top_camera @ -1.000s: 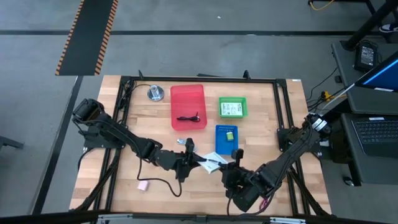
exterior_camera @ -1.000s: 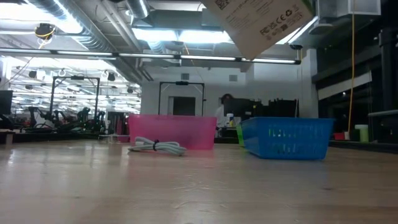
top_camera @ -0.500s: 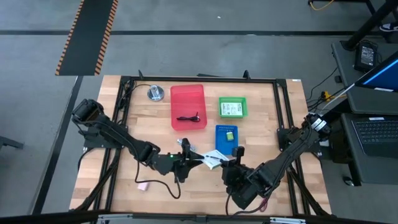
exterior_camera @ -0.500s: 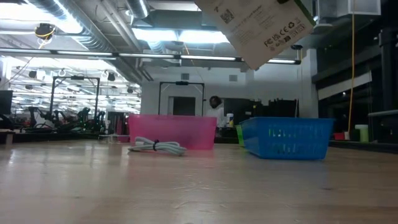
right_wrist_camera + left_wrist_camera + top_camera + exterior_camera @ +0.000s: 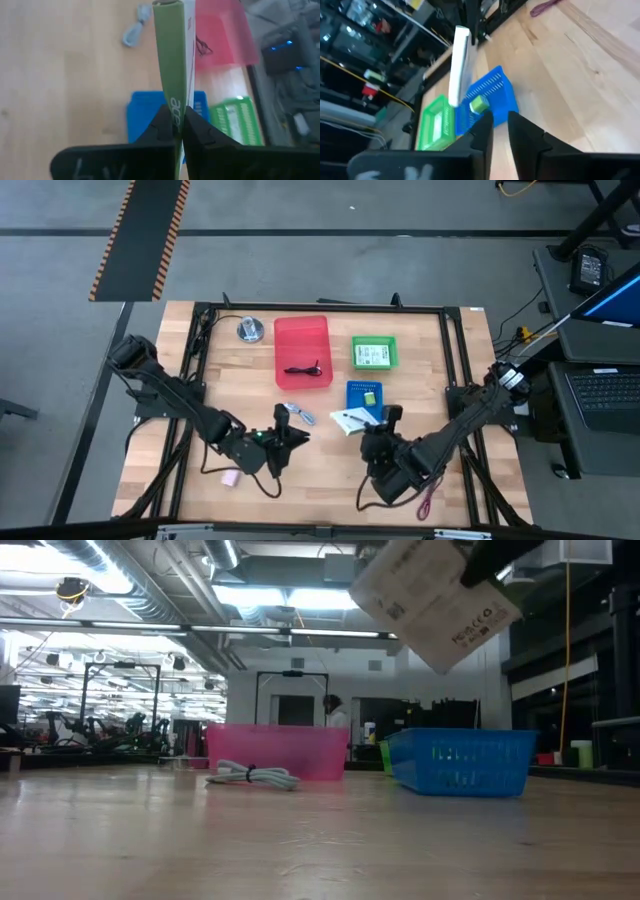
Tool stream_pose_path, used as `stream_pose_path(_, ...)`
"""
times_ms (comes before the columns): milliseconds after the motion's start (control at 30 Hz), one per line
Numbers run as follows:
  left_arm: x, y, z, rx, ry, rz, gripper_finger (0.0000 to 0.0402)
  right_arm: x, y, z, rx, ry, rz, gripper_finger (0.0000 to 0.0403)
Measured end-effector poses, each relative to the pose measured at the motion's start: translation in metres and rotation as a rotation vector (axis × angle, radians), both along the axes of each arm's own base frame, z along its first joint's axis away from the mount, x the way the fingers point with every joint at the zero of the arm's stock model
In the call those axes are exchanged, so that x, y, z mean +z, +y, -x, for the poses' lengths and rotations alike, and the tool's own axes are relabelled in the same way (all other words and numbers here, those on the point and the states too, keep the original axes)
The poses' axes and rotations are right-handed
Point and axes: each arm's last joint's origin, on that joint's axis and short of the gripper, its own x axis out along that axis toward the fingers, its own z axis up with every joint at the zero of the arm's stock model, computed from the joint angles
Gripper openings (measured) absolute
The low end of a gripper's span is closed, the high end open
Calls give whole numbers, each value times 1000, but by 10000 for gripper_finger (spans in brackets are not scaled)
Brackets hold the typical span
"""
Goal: Pick and place items into bin
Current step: Put the card reader box into the green bin
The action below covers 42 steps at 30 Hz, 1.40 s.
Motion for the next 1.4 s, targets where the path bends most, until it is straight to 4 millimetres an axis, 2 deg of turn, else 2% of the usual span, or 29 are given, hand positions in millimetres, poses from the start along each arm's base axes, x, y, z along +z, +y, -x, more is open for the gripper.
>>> stream_pose_path(167,3,7,8,23,45,9,6,0,-26,-6,-73,87,64,0)
stream_pose_path(467,-6,17,12,106,122,41,1,1,-88,-21,-180,296,164,0)
stream_pose_path(633,-7,16,13,115,125,51,3,-1,-125,-32,-190,445,111,0)
stream_pose_path(833,-8,14,16,104,142,38,2,-2,-166,-39,-233,518,80,0)
stream_pose_path(1167,-16,18,24,144,221,22,3,-15,-214,-45,-251,565,-4,0)
stream_pose_path(1400,-17,19,26,155,236,16,1,-28,-236,-44,-247,589,-45,0)
